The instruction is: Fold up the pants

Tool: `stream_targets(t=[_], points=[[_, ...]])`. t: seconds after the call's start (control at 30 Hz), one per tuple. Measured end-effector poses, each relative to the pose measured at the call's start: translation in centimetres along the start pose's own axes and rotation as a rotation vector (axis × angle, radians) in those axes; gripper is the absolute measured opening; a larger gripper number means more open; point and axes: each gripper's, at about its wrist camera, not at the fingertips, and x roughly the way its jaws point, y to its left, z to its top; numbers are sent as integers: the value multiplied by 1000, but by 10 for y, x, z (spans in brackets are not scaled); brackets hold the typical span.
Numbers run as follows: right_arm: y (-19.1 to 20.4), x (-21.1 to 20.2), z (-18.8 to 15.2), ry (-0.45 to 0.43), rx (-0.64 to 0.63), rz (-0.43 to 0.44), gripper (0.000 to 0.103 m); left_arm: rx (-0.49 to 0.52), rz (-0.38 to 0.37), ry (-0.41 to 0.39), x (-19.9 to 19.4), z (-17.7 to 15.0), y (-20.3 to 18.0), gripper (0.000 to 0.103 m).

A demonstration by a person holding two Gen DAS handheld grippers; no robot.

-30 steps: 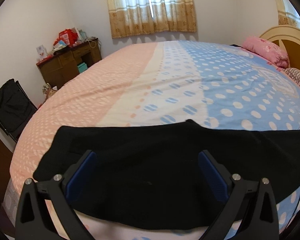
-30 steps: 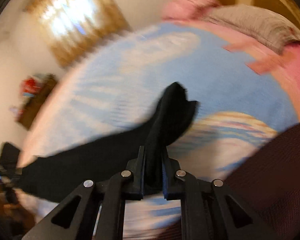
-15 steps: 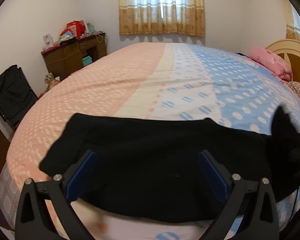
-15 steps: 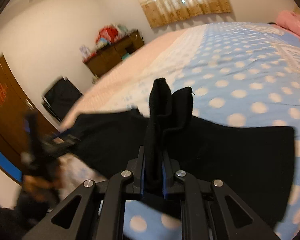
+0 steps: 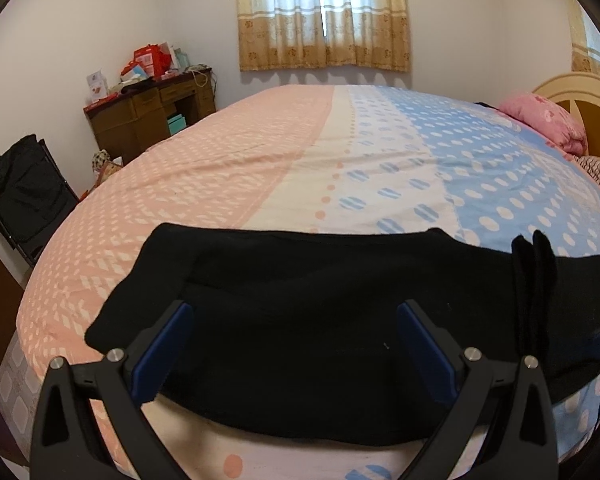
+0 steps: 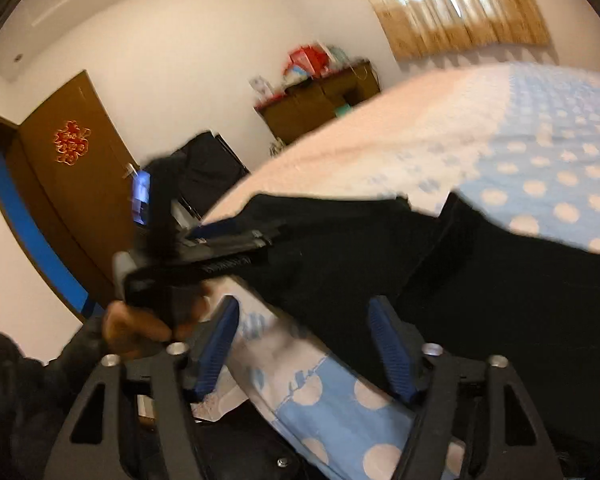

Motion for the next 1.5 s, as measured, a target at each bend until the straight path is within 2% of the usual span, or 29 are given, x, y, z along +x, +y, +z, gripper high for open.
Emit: stream_targets(t=[0.03, 0.07, 0.1, 0.17, 0.27, 0.33, 0.4, 0.47, 0.53, 0.6, 0.7, 0.77, 0.8, 0.87, 0.97, 1.1, 1.2, 1.27, 1.33, 1.4, 1.5], points=[[-6, -6, 2, -7, 14, -18, 31, -1, 1, 0, 1, 0, 0, 103], [-18, -10, 5, -23, 48, -61, 15, -6, 0, 3, 2, 0, 0, 103], [-26, -11, 8, -34, 69, -104, 10, -10, -2, 7, 3, 0, 0, 103], [-48, -8, 14, -60, 122, -187, 9, -15, -6, 16, 5, 0, -2, 103], [-69, 14, 24, -79, 183, -210, 9, -5, 2, 18, 5, 0, -4, 103], [-76, 41, 31, -46, 175, -221, 9, 0, 13, 13, 3, 1, -3, 103], [-82, 77, 28, 67, 175, -252, 9, 3, 28, 8, 1, 2, 2, 103], [-89, 83, 27, 23, 226, -224, 9, -6, 58, 0, -1, 2, 12, 103], [-91, 79, 32, 27, 255, -220, 9, -28, 106, -2, -2, 2, 30, 103], [-76, 62, 38, -20, 211, -220, 9, -70, 152, -2, -2, -1, 50, 103], [-43, 31, 43, -97, 100, -147, 9, -148, 205, 6, -3, -10, 81, 103], [-27, 17, 42, -103, 99, -103, 10, -205, 237, 15, -2, -16, 102, 103], [-22, 11, 39, -102, 125, -51, 10, -233, 239, 21, -1, -18, 109, 103], [-12, 8, 29, -96, 197, 65, 10, -299, 221, 30, 4, -22, 121, 103], [8, 21, 11, -45, 203, 121, 10, -360, 175, 33, 12, -24, 123, 103], [31, 42, 0, 59, 115, 75, 10, -375, 109, 80, 29, -25, 114, 103], [35, 41, -1, 59, 101, 73, 10, -385, 91, 66, 26, -24, 105, 101], [37, 38, 1, 43, 96, 68, 11, -409, 99, 58, 23, -24, 103, 87], [36, 36, 3, 28, 98, 67, 13, -457, 76, 47, 18, -27, 103, 82], [35, 35, 5, 19, 104, 64, 17, -516, 50, 35, 14, -33, 104, 82], [32, 35, 7, 13, 110, 74, 20, -588, 55, 15, 10, -38, 102, 82]])
